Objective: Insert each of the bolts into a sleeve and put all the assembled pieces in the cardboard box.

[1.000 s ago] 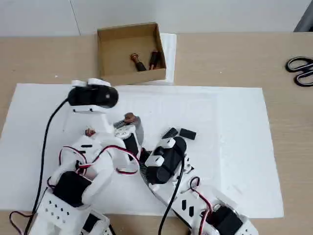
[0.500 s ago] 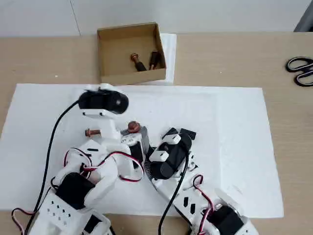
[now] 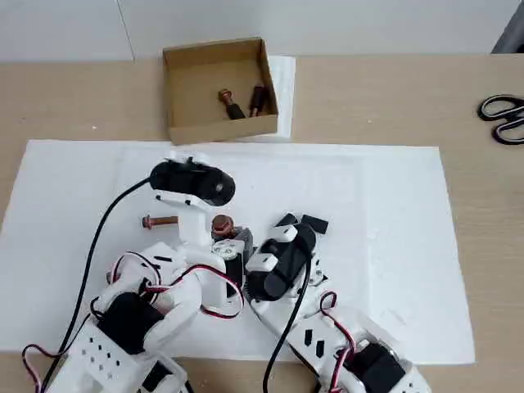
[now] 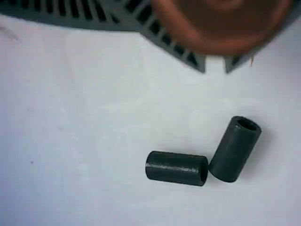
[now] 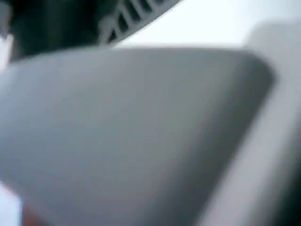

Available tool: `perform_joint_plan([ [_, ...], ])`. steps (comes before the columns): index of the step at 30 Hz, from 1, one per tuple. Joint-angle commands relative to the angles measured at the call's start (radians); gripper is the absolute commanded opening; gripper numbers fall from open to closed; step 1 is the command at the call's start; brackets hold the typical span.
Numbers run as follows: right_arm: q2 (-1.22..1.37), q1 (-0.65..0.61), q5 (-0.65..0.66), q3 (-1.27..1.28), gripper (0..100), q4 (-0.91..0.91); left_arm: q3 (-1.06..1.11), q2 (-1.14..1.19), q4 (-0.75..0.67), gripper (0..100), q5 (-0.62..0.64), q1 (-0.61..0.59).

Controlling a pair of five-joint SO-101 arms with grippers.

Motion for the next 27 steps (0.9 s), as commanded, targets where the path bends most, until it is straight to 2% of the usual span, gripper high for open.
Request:
perform_joint_plan([
  [1, -0.005, 0.050, 0.008, -0.080, 0.2, -0.056, -0.001, 0.000, 0.031, 1, -0.031, 0.020],
  [6, -0.005, 0.048, 0.008, -0.080, 0.2, -0.054, 0.002, 0.002, 0.032, 2, -0.110, -0.005],
  [12, -0.012, 0.047, 0.008, -0.080, 0.2, -0.054, -0.001, 0.002, 0.032, 17, -0.120, -0.094],
  [16, -0.013, 0.047, 0.008, -0.080, 0.2, -0.054, -0.007, 0.000, 0.032, 25, -0.133, -0.098],
  [27, -0.013, 0.050, 0.008, -0.078, 0.2, -0.062, -0.104, 0.000, 0.032, 25, -0.138, -0.075],
])
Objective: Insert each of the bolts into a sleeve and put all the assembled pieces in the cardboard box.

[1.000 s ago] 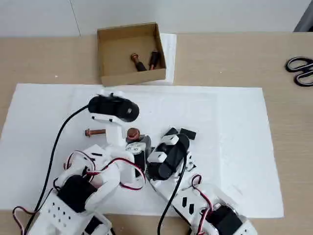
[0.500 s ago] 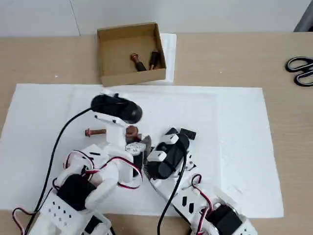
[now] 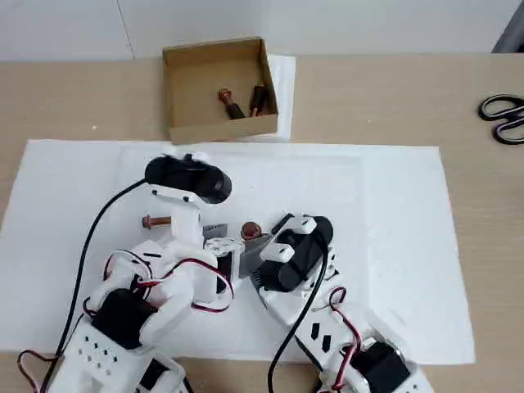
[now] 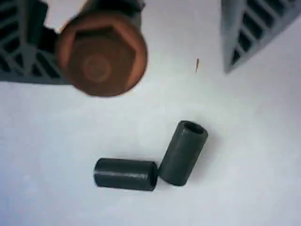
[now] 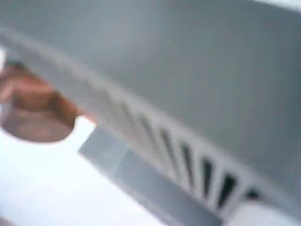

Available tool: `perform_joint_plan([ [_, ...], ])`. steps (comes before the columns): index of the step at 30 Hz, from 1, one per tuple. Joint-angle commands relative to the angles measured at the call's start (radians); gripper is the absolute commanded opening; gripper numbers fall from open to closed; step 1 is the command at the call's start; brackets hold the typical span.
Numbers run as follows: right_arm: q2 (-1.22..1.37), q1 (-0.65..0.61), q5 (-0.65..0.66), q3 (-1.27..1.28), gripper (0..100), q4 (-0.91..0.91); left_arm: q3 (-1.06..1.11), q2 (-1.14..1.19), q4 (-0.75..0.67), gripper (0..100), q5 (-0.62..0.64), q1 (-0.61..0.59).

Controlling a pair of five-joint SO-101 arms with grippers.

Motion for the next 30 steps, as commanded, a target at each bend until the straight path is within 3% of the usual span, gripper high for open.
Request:
perform_joint_plan([
  [1, -0.012, 0.007, 0.011, -0.058, 0.2, -0.030, -0.071, -0.009, 0.002, 25, -0.002, 0.015],
  [9, -0.012, 0.007, 0.009, 0.018, 0.2, -0.030, -0.110, -0.009, 0.000, 25, 0.002, 0.008],
  [15, -0.004, 0.056, 0.008, 0.041, 0.2, -0.028, -0.101, -0.006, 0.000, 25, 0.002, -0.133],
  [22, -0.004, 0.159, 0.006, 0.109, 0.2, -0.062, -0.058, 0.000, 0.000, 0, 0.002, -0.319],
  [30, 0.025, 0.216, 0.049, 0.195, 0.2, -0.269, 0.111, 0.000, 0.002, 1, 0.003, -0.330],
])
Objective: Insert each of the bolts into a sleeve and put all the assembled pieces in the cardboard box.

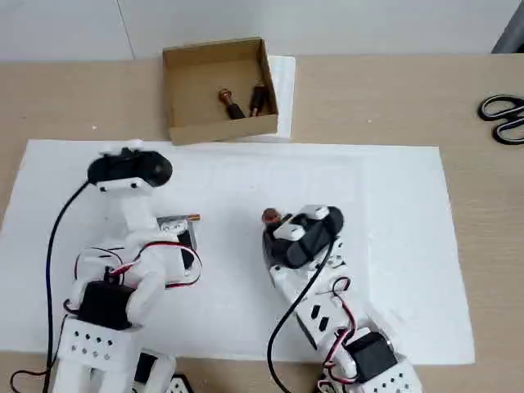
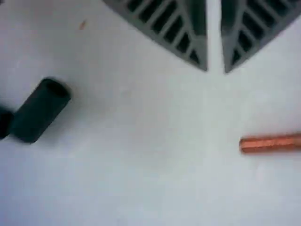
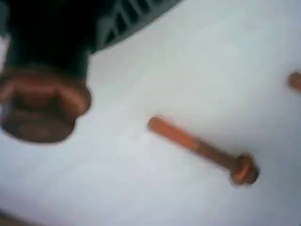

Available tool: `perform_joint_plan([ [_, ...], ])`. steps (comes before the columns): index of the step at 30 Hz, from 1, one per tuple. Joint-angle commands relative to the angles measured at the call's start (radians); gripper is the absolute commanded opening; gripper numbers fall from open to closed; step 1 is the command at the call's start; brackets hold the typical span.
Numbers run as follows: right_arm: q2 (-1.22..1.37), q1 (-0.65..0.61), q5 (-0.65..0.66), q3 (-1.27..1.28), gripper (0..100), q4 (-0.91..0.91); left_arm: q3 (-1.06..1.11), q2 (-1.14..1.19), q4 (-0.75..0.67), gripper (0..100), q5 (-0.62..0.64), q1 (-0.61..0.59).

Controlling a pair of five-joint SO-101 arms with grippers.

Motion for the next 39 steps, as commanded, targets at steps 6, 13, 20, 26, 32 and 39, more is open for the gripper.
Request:
perform_joint_plan([
  [6, 0.302, 0.125, 0.055, -0.141, 0.2, -0.214, 0.050, 0.000, 0.002, 1, -0.003, 0.002],
  [13, 0.931, 0.228, -0.026, -0.612, 0.2, -0.234, 0.087, 0.000, 0.000, 1, -0.008, 0.002],
  [20, 1.389, 0.223, -0.032, -1.073, 0.2, -0.191, 0.090, 0.000, 0.002, 1, -0.009, 0.002],
  [26, 1.656, 0.223, -0.032, -1.378, 0.2, -0.191, 0.091, 0.000, 0.009, 1, -0.009, 0.002],
  [32, 1.943, 0.223, -0.026, -1.689, 0.3, -0.191, 0.093, 0.000, 0.009, 1, -0.009, 0.002],
  [39, 2.299, 0.223, -0.026, -2.068, 0.3, -0.185, 0.093, -0.005, 0.009, 1, -0.060, 0.003],
])
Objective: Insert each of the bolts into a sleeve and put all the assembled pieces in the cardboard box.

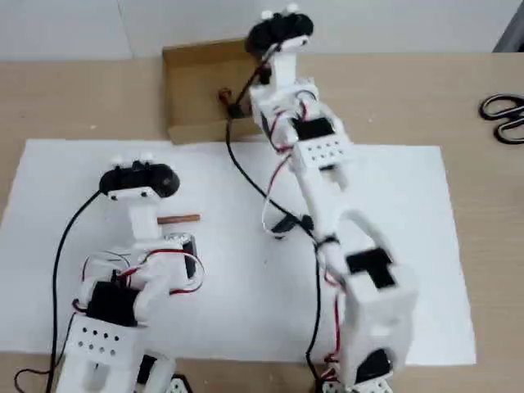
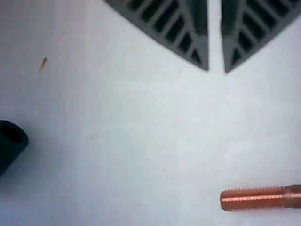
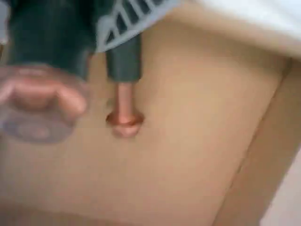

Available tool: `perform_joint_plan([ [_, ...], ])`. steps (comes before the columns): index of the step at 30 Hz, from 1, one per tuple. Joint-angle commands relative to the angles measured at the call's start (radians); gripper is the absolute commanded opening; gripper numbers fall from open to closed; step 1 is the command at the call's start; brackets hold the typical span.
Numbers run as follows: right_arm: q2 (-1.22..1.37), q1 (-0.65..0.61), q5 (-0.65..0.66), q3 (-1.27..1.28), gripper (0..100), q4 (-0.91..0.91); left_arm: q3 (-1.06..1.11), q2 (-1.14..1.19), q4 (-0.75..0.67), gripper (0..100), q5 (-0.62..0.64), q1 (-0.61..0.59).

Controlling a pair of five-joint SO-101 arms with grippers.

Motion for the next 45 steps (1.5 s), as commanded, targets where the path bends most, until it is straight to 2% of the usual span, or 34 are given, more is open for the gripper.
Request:
perform_joint_plan([
  [1, 0.120, 0.007, -0.008, -0.238, 0.3, 0.002, -0.004, -0.009, 0.009, 1, -0.051, 0.003],
  [10, 0.437, 0.007, -0.006, -0.578, 0.4, 0.002, -0.004, -0.006, 0.009, 1, -0.058, 0.003],
  [16, 0.529, -0.007, -0.006, -0.657, 1.0, 0.025, -0.004, -0.006, 0.014, 1, -0.058, 0.003],
  [24, 0.532, -0.031, -0.006, -0.657, 24.6, 0.120, -0.005, -0.009, 0.081, 1, -0.060, 0.002],
  [34, 0.522, -0.024, -0.006, -0.661, 26.4, 0.147, -0.013, -0.009, 0.078, 1, -0.060, 0.002],
  [36, 0.483, -0.024, -0.008, -0.684, 26.4, 0.251, -0.024, -0.009, 0.078, 1, -0.060, 0.002],
  [45, 0.255, -0.030, -0.012, -0.750, 26.3, 0.932, -0.047, -0.009, 0.078, 1, -0.060, -0.005],
])
